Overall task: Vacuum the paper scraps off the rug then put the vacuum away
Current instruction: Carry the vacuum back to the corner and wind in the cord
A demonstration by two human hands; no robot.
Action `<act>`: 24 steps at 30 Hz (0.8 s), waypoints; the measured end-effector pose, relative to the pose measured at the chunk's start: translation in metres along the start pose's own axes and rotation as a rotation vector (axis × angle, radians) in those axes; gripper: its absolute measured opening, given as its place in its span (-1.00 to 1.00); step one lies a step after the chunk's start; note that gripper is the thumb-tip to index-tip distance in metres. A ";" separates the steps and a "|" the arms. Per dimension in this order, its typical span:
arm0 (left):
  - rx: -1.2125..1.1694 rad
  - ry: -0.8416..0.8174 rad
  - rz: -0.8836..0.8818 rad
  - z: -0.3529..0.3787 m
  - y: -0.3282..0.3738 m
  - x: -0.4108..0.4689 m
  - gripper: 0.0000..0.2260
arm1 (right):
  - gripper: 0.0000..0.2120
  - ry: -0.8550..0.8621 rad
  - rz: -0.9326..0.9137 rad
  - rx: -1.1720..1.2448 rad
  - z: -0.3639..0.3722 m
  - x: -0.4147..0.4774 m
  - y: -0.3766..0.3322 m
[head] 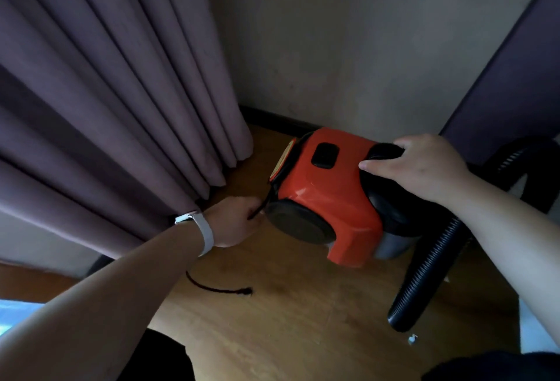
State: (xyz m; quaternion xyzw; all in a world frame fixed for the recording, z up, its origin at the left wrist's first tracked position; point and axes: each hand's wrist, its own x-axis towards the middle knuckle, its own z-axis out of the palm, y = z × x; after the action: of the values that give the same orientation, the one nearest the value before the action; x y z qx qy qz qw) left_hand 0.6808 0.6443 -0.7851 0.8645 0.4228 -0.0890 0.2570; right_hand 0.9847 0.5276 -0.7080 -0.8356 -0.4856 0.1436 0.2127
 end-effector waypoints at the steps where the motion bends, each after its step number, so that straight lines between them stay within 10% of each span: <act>1: 0.083 -0.005 0.027 -0.004 0.003 -0.003 -0.85 | -0.51 0.011 0.006 -0.019 0.000 0.000 -0.001; 9: 0.469 0.111 0.274 -0.022 0.039 -0.024 -0.79 | -0.53 -0.005 -0.033 -0.211 0.001 -0.003 0.002; 15: 0.246 0.403 0.464 -0.026 0.033 -0.012 -0.63 | -0.51 -0.066 -0.185 -0.240 0.002 -0.009 -0.005; 24: -0.131 0.316 0.253 -0.030 -0.001 -0.001 -0.90 | -0.47 -0.173 -0.410 -0.248 0.003 -0.020 -0.028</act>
State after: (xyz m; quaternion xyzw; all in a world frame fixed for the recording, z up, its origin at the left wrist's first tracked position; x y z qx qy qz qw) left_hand 0.6778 0.6601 -0.7596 0.8953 0.3509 0.1082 0.2521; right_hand 0.9527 0.5224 -0.6960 -0.7241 -0.6751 0.1081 0.0909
